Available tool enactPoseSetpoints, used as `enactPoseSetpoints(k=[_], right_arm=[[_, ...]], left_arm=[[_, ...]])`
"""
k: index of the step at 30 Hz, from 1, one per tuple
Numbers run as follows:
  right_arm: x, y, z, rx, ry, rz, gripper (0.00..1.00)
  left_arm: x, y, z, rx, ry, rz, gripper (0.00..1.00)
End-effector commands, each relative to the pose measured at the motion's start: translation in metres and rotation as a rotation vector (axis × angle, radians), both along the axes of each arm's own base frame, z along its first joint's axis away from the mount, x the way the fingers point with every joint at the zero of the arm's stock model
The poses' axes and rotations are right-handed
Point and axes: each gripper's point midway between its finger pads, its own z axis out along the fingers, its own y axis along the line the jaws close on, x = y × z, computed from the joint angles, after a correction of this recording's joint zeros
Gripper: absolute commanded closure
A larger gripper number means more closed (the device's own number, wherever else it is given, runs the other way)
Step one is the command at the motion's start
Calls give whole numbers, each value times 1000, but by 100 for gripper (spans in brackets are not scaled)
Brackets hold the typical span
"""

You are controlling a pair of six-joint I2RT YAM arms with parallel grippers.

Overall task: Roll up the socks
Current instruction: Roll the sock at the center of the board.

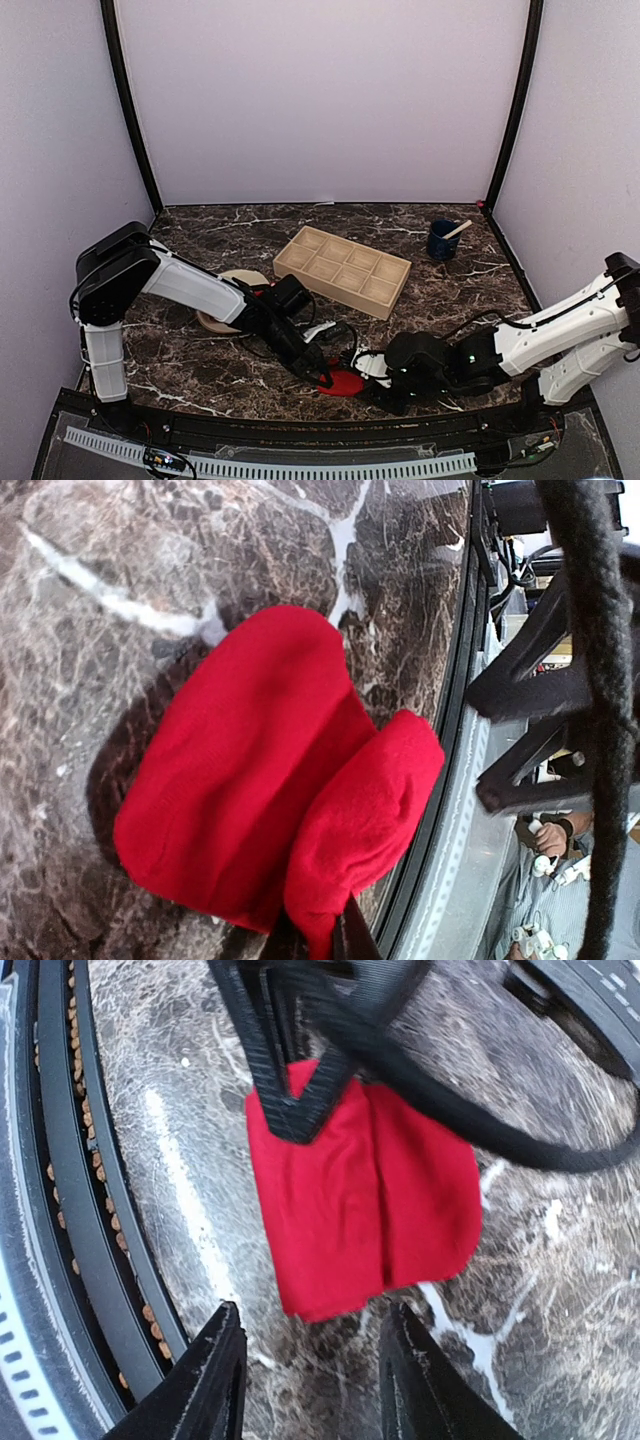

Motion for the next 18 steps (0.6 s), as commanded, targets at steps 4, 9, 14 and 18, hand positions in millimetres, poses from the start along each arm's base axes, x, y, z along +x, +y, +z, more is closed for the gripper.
enactPoseSetpoints(k=[4,9,14,18], right_arm=[[1,17,-1,-59,-114,57,56],[5,21,-5,-96,-143,69,55],[5,24,-12,-128,-144,91,55],[0,26,-16,-136,-120,114,56]], left_arm=[[-5,1,4,2,49,-28,100],[-7,1,4,-3,56,-36,100],[-7,1,3,-3,58,-40,100],[-7,0,3,-7,62,-44,100]])
